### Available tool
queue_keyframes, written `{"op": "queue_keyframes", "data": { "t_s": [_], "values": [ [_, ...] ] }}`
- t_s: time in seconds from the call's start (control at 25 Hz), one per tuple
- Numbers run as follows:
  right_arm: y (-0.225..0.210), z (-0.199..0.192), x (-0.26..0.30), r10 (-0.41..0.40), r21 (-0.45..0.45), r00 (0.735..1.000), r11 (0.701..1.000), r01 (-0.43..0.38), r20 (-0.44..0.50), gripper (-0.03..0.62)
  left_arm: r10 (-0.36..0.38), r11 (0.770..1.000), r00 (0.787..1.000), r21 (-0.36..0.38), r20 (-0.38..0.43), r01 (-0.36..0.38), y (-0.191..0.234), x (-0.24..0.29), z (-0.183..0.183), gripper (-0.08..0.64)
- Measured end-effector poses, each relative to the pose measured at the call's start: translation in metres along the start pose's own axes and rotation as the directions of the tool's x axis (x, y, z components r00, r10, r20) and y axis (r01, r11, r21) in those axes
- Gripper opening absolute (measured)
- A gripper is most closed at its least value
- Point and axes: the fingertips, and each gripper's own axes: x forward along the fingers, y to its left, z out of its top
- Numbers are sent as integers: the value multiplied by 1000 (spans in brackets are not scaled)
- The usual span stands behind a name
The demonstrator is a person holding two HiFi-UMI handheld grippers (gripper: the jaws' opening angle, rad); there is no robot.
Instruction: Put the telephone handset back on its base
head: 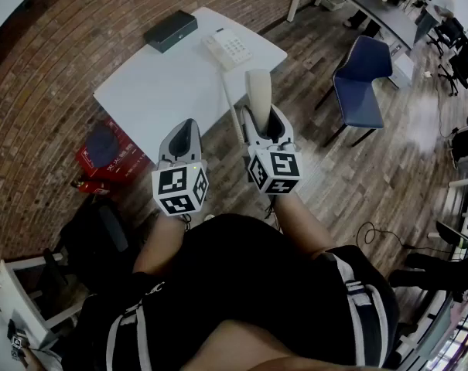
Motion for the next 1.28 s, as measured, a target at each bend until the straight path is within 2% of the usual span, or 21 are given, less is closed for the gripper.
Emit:
{"op": "queue_keyframes", "data": {
  "t_s": [0.2,0.4,0.92,1.28],
  "values": [
    [8,0,1,5,-3,1000,1000,-5,1,199,2,1000,1000,-2,3,-2,6,-5,0,-5],
    [19,0,5,21,32,1000,999,-22,13,199,-3,1000,1000,-8,2,3,15,-7,-1,-5],
    [58,-6,13,-46,36,999,998,45,12,199,-68,998,997,-14,20,68,56,-24,0,-5],
    [77,-5,20,-55,28,998,998,54,38,199,-96,995,995,-7,32,97,77,-25,1,-5]
  ]
}}
